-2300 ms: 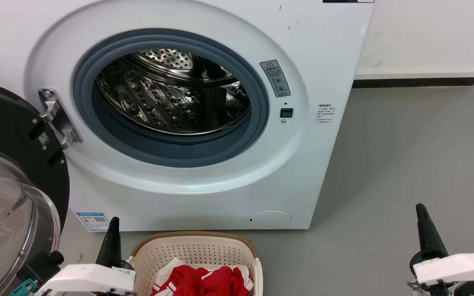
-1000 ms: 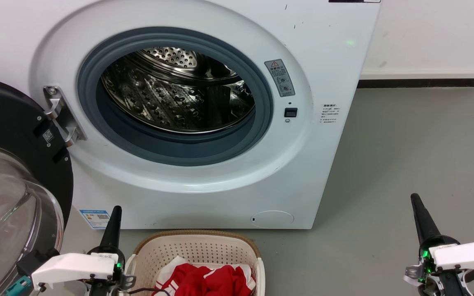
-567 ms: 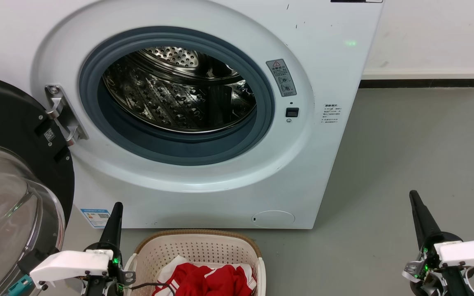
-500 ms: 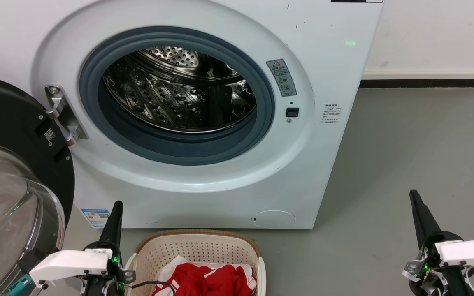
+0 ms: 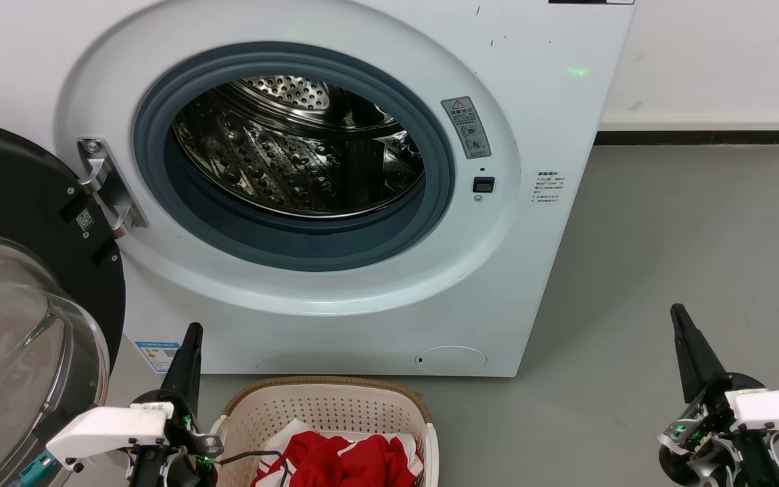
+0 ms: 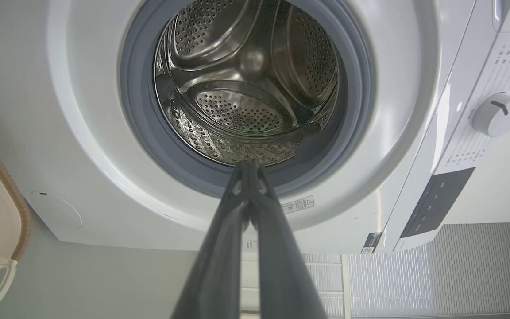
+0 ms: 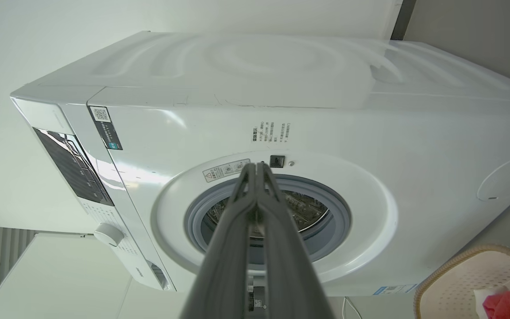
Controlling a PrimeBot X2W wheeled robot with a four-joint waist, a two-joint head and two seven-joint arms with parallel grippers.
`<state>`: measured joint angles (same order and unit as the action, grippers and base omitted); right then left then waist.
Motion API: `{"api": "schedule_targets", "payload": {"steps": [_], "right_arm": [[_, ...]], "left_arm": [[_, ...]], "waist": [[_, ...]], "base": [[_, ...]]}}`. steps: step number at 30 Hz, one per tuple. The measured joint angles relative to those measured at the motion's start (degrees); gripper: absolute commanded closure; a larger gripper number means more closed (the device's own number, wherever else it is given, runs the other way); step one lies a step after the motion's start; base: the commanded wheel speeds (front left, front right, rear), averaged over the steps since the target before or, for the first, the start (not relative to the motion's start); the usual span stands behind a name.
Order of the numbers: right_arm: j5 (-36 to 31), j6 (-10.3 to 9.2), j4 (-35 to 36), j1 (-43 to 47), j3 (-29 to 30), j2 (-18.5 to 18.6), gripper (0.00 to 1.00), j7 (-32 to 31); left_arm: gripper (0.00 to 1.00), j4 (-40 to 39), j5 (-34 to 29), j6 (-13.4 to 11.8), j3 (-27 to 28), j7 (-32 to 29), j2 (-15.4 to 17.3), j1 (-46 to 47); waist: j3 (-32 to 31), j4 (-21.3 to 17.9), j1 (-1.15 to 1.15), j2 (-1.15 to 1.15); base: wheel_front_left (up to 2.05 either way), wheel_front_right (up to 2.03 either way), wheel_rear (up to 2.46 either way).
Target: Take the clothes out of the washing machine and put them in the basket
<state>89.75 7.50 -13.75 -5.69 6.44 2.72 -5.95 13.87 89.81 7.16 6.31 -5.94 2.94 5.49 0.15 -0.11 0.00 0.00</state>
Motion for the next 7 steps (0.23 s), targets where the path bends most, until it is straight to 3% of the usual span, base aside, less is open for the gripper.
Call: {"api": "schedule_targets", "payload": {"steps": [7], "right_arm": [[2.6,0.00,-0.3,-0.2,0.0,0.0,1.00,-0.6]], "left_arm": [[1.00,0.3,2.5,0.2,0.2,-0.5,0.0,0.6]], "waist": [[0.0,0.1,0.00,0.00]], "base": [[0.00,0.00,0.00]]}}
